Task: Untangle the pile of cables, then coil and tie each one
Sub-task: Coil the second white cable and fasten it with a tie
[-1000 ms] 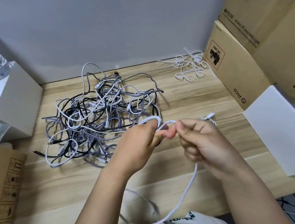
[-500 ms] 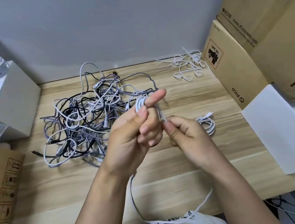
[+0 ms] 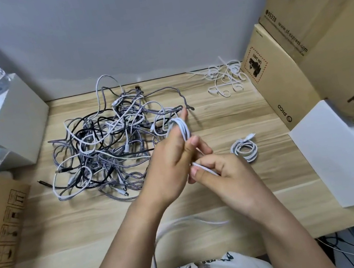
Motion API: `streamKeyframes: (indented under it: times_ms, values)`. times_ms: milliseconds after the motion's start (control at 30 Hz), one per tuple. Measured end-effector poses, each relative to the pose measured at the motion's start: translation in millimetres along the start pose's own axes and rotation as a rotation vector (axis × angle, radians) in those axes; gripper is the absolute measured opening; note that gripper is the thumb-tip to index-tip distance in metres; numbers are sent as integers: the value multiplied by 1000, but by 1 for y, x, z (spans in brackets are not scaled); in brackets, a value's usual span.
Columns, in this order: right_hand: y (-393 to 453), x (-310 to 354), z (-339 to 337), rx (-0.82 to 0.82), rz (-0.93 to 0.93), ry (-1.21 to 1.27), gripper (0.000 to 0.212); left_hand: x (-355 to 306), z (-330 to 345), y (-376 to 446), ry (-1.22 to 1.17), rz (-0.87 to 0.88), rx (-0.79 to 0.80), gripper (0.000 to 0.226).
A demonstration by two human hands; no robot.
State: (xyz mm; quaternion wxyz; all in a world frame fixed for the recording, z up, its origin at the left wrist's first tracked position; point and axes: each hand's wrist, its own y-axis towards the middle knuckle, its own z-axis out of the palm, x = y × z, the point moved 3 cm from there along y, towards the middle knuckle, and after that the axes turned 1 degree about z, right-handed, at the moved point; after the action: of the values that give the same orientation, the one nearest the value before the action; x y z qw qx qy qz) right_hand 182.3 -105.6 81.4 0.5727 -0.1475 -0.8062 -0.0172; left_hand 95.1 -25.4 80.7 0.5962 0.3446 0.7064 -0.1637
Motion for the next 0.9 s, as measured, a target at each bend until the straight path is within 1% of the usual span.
streamKeyframes:
  times_ms: [33,100,200,233,267,300,400,467,600,667,733,767,833,900]
  values:
    - [-3,2,-2,-44,-25,-34,25,1,0,0,99,5,0,52]
    - [-7,7,-5,-126,-87,-73,19,3,-1,1,193,-15,-1,47]
    - [-10,14,-10,-224,-196,-140,9,1,-2,-1,158,-66,47,38]
    - [-10,16,-12,-262,-235,-161,4,1,-2,-2,139,-88,72,43]
    - [-10,19,-13,-305,-283,-173,3,-1,-2,-3,123,-111,107,50]
    - [-10,20,-15,-353,-331,-170,9,-2,-1,-4,100,-135,148,52]
    - [-9,23,-20,-440,-403,-88,21,-4,0,-8,-32,-214,207,55]
    - [-9,23,-24,-469,-449,-47,20,-7,-1,-9,-160,-222,258,51]
    - [-10,24,-30,-501,-502,36,15,-12,-8,-14,-418,-196,509,48]
    - [-8,23,-35,-533,-509,45,14,-12,-13,-17,-596,-195,590,43]
    - [-3,20,-36,-509,-461,51,14,-17,-16,-18,-802,-114,609,34]
    - [1,18,-34,-452,-413,67,13,-21,-17,-17,-905,-59,602,32]
    - [7,14,-24,-256,-307,120,13,-29,-19,-11,-1092,19,571,29]
    - [8,11,-13,-93,-249,107,16,-35,-19,-5,-1193,56,492,30]
